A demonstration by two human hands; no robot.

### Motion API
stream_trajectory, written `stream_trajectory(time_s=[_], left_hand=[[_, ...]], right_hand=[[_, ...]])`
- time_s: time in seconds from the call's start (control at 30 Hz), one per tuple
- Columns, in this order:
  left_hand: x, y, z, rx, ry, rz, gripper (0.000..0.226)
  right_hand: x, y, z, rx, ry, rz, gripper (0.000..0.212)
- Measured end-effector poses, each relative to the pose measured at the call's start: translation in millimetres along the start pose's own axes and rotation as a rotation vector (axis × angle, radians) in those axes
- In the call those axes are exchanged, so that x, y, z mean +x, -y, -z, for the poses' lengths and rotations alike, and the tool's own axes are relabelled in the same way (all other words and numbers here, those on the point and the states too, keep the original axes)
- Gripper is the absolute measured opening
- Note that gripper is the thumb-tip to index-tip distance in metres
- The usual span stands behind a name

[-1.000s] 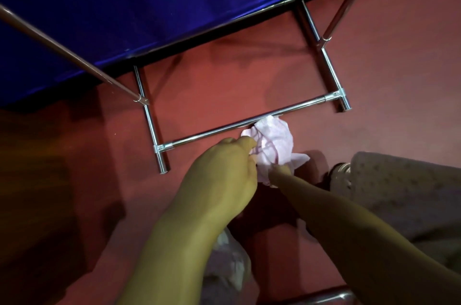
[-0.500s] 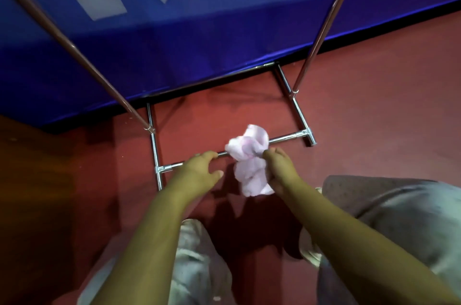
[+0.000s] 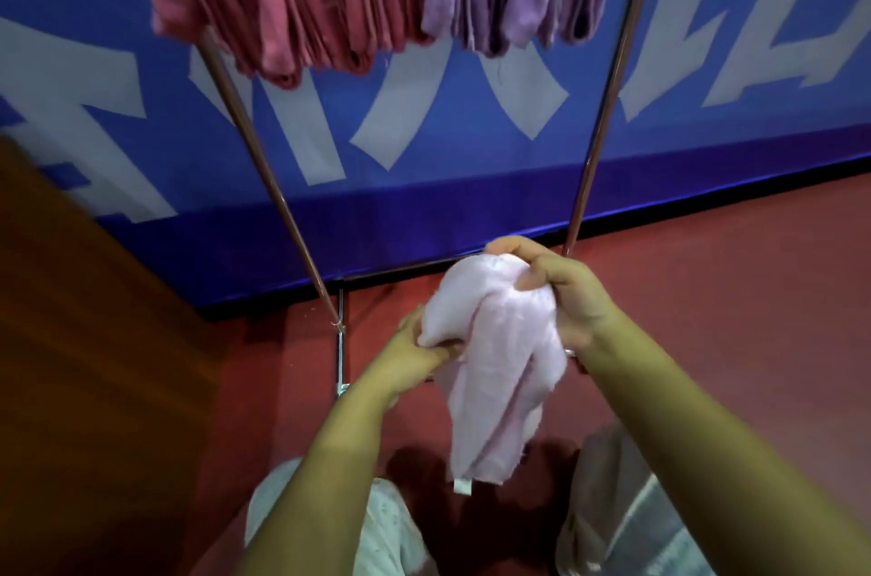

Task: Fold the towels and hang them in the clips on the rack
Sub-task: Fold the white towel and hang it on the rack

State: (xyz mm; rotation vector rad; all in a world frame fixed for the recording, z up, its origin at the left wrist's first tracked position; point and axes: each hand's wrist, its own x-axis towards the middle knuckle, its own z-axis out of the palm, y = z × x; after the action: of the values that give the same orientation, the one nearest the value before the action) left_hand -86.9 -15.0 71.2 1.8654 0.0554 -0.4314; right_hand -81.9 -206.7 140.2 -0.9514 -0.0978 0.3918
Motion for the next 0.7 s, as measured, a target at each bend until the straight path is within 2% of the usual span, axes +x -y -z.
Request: stream_trajectory(time_s=[0.03, 0.07, 0.1, 0.17, 0.23, 0.3, 0.37, 0.5, 0.53, 0.63, 0.67, 0.7], left_hand=[[-5.1, -13.2, 4.2, 0.049, 0.013, 0.003, 0.030], [-8.2, -22.9, 9.3, 0.075, 0.029, 0.009, 0.022], [-12.9, -33.3, 15.2, 0.058, 0.036, 0.030, 0.022], [-23.0, -51.7, 27.4, -0.064, 0.015, 0.049, 0.035], [-34.6, -71.5, 36.2, -0.189, -0.075, -0.011, 0.040], [-46.9, -89.7, 39.4, -0.242, -0.154, -0.139, 0.035], [-59.2, -108.0, 36.9, -0.329, -0.164, -0.262, 0.035], [-77.1, -135.2, 25.9, -0.456, -0.126, -0.433, 0.046], [-80.6, -140.7, 23.3, -0.460, -0.105, -0.467, 0.042], [-87.2, -153.3, 18.2, -0.596, 0.024, -0.486, 0.034], [-88.2, -155.0, 17.5, -0.645, 0.055, -0.486, 0.036], [-87.5, -155.1, 17.3, -0.667, 0.078, -0.495, 0.036]], right_hand=[[-1.1, 8.2, -2.8, -0.022, 0.004, 0.032, 0.044], [-2.5, 15.2, -4.0, -0.029, 0.002, 0.060, 0.040], [-5.1, 21.8, -5.4, -0.027, 0.002, 0.086, 0.036], [-12.4, 31.3, -3.5, -0.003, 0.000, 0.122, 0.024], [-23.8, 33.7, 1.8, 0.016, -0.004, 0.138, 0.021], [-33.8, 26.7, 9.0, 0.028, -0.009, 0.103, 0.031], [-39.7, 15.2, 14.3, 0.038, -0.019, 0.024, 0.037], [-38.9, 2.7, -0.3, -0.066, -0.009, -0.072, 0.029], [-37.2, 4.6, -7.5, -0.106, -0.023, -0.065, 0.036], [-31.4, 16.4, -25.3, -0.281, -0.056, 0.006, 0.074], [-31.1, 21.7, -31.1, -0.302, -0.035, 0.030, 0.072], [-30.7, 26.0, -36.0, -0.302, -0.002, 0.057, 0.061]])
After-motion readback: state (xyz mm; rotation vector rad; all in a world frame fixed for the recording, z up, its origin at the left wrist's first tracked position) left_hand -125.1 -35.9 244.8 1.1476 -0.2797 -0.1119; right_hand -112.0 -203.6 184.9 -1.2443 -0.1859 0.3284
